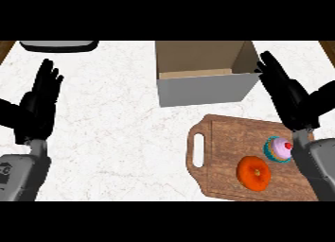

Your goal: Pick the squash from the cutting board and place it in the cardboard box

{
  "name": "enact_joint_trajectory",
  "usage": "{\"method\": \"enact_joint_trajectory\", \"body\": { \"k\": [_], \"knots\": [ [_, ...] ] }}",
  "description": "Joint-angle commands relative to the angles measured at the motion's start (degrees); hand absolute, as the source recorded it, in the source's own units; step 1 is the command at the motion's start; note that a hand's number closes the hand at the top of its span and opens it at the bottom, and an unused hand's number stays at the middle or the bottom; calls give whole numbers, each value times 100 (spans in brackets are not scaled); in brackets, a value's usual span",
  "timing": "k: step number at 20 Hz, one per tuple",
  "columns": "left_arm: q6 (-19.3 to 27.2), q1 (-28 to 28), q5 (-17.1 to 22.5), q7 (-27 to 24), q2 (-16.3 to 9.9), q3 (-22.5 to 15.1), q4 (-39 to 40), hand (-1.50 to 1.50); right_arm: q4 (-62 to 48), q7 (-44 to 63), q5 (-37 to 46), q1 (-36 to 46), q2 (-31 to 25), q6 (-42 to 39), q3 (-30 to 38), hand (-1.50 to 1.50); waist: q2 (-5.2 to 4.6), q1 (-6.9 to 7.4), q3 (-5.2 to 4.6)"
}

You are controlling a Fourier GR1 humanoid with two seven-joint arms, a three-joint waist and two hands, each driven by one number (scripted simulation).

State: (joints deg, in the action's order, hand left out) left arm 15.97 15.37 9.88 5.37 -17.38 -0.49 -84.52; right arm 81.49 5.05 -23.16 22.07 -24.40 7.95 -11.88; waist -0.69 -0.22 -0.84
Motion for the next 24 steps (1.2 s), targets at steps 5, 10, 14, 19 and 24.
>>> {"method": "enact_joint_trajectory", "body": {
  "k": [5, 10, 14, 19, 24],
  "knots": [
    [-19, -894, -1066, -117, -1148, 72, 548, 0, 829, -604, -514, -1375, -200, -1696, 263, -150, 97, -67, 100],
    [-121, -1145, -1127, -145, -1140, -66, 750, 0, 962, -1881, 2412, -1689, -1578, -1749, -657, -150, 88, -99, 99],
    [-187, -1340, -1094, -328, -1248, 77, 676, 0, -140, -4121, 1207, -2800, -880, -2219, -62, -150, 54, 0, 120],
    [-306, -787, -1201, 150, -1242, 42, 737, 0, -1131, -5470, 1795, -1987, -1491, -2892, 409, -150, 53, 44, 94],
    [-374, -908, -1189, -250, -1173, 71, 1029, 0, -926, -5301, 3213, -1851, -2240, -2122, 137, -150, 55, 38, 80]
  ]
}}
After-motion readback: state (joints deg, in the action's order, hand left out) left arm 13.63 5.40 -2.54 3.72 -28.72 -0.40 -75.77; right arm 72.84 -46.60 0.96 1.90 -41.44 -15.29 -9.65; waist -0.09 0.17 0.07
